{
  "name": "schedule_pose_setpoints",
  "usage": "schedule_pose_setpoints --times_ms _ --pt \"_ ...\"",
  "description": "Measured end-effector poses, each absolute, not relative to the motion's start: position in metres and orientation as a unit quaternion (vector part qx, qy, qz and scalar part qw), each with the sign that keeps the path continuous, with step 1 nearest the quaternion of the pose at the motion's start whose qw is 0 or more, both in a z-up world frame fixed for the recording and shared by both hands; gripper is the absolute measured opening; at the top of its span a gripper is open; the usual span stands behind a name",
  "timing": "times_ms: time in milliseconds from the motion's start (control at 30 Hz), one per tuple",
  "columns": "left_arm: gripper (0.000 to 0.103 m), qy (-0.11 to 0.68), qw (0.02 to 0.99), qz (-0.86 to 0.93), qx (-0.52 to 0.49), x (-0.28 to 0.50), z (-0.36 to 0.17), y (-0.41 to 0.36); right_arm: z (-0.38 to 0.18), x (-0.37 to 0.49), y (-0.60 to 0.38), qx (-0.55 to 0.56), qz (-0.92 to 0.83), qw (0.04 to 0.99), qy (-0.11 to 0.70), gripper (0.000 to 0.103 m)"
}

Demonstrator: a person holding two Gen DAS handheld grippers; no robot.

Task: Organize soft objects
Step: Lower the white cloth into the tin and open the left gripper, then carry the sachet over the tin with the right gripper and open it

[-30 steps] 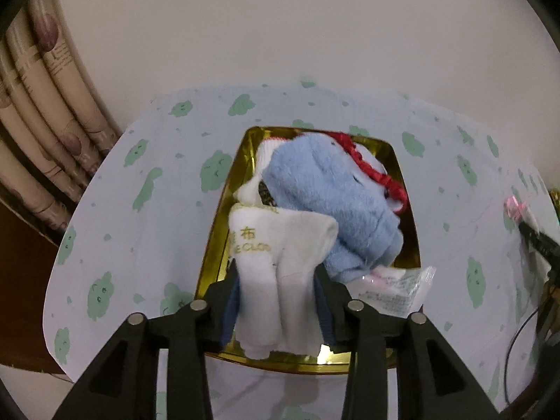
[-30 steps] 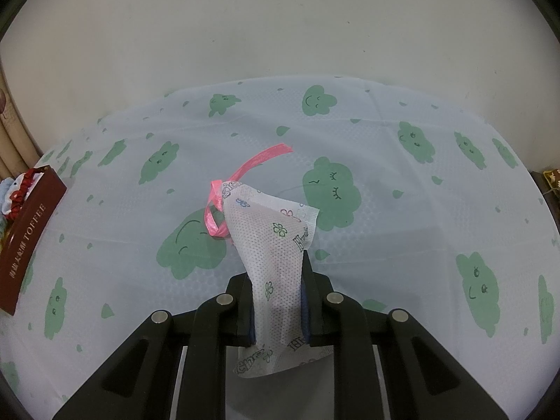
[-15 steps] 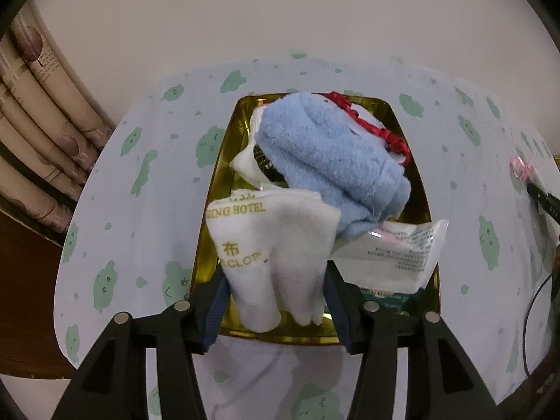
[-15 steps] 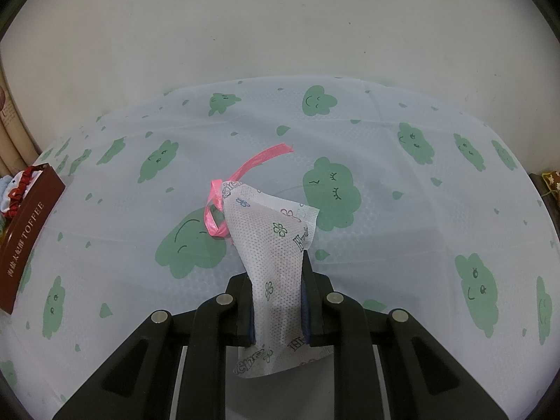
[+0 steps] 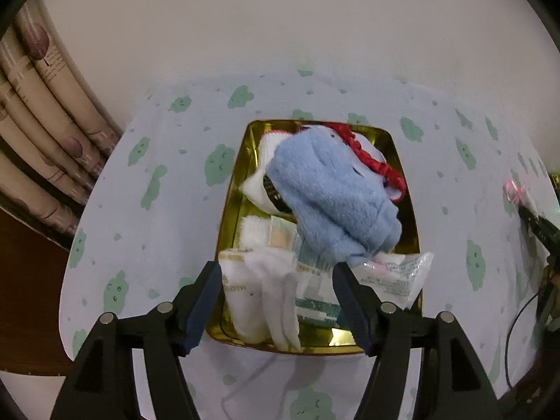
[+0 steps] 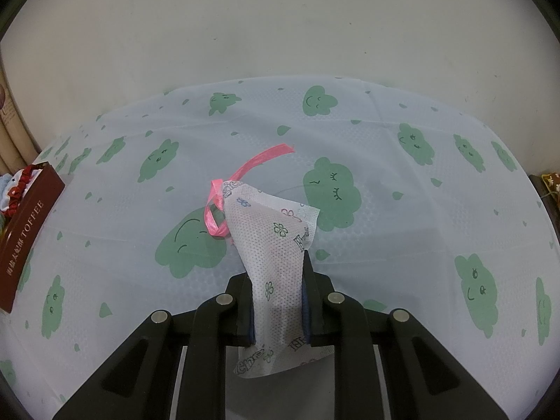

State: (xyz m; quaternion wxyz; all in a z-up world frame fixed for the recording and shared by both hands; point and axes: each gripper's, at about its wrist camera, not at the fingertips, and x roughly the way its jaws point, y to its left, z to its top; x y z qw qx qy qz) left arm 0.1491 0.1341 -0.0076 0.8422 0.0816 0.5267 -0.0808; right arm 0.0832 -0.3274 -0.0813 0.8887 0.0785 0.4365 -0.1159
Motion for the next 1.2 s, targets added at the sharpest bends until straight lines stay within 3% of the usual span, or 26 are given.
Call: schedule_pose_setpoints --times_ms 267,533,1200 --pt "0.068 0.509 0.858 -0.064 0.043 0.149 -0.001 0.151 -0.081 0.084 -0.326 0.074 -0.117 0.889 0.436 0.019" --pt "0.068 0.428 0.903 0.000 0.032 0.134 0.018 0.152 -0.072 0.081 -0.315 0.066 -0.108 0.893 0.431 0.015" --pt "0.068 0.405 0.910 0.088 0.007 0.105 0.000 0.193 0.021 0.083 -0.195 0.027 0.042 0.918 0.394 0.015"
